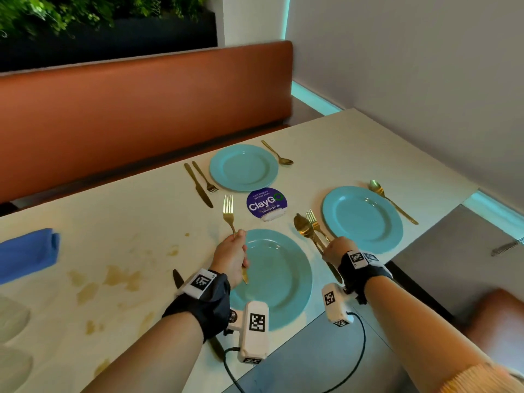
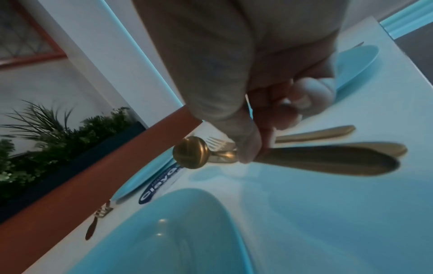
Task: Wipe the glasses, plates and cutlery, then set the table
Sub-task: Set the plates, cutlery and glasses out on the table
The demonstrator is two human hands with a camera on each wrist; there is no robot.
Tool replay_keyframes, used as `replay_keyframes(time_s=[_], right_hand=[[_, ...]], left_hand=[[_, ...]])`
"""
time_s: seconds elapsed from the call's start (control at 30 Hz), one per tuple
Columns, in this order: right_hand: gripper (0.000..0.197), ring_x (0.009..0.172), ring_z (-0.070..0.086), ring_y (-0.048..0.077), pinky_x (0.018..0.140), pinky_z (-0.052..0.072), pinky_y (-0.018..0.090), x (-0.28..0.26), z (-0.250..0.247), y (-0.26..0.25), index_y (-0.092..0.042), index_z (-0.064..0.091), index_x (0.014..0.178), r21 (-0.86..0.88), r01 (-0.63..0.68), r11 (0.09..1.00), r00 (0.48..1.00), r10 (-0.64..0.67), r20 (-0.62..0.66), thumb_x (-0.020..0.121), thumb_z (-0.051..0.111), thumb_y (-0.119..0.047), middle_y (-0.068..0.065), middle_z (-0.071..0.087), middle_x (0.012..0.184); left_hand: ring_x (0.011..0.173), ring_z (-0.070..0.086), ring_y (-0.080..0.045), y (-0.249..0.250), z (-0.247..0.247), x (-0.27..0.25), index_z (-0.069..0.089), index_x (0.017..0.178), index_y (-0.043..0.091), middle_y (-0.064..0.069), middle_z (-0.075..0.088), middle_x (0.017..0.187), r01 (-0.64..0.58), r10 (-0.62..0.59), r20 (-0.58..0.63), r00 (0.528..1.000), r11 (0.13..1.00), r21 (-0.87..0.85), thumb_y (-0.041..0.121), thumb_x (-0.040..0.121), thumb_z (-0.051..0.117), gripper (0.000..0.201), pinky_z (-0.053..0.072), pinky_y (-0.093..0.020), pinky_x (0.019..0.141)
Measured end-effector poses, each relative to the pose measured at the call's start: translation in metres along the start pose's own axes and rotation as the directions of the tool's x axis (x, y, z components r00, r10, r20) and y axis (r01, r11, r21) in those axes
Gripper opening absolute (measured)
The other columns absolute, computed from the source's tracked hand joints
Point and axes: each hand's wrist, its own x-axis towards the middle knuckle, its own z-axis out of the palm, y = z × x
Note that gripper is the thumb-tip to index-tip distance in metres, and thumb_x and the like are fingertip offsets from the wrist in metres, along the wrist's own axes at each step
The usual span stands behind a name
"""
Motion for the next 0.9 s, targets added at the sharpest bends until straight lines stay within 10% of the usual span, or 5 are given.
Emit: replay_keyframes(time_s=[0.3,0.63,0.8,0.9], right_hand=[[0.029,0.103,0.063,0.025,0.067,0.039,0.025,0.014,0.028,-0.003,-0.004,0.064,0.111,0.0,-0.044,0.999,0.999,0.044,-0.004,0.087,0.049,-0.013,0.009,0.066,0.111],[0.033,0.113,0.057,0.034,0.091,0.047,0.037,0.015,0.039,-0.006,0.002,0.059,0.118,0.071,0.015,0.997,0.999,-0.012,-0.045,0.088,0.054,-0.012,0.02,0.06,0.121],[0.031,0.102,0.063,0.027,0.069,0.044,0.029,0.012,0.038,-0.004,-0.004,0.061,0.115,-0.002,0.027,1.0,0.994,-0.028,-0.104,0.089,0.046,-0.011,0.013,0.065,0.111],[0.031,0.109,0.059,0.029,0.081,0.047,0.032,0.002,0.034,-0.008,-0.002,0.06,0.117,-0.04,0.047,0.998,0.992,-0.052,-0.116,0.091,0.049,-0.013,0.015,0.063,0.116]], left_hand=[[0.049,0.028,-0.013,-0.002,0.005,-0.007,0.049,0.07,0.011,-0.002,0.034,0.059,-0.011,0.013,-0.065,0.998,0.999,0.035,0.007,0.096,0.047,0.026,0.026,-0.015,0.033],[0.05,0.03,-0.013,-0.01,0.003,-0.017,0.052,0.08,0.011,-0.002,0.037,0.06,0.0,0.003,-0.1,0.995,1.0,0.024,0.01,0.095,0.049,0.016,0.028,-0.021,0.045],[0.051,0.03,-0.013,-0.012,-0.007,-0.018,0.051,0.084,0.008,-0.003,0.037,0.061,-0.001,0.001,-0.104,0.995,1.0,-0.002,0.007,0.095,0.046,0.013,0.028,-0.021,0.045],[0.051,0.034,-0.012,-0.013,-0.02,-0.02,0.051,0.076,0.01,-0.003,0.04,0.064,0.017,-0.024,-0.105,0.994,0.998,-0.061,0.006,0.095,0.045,0.02,0.03,-0.018,0.037]])
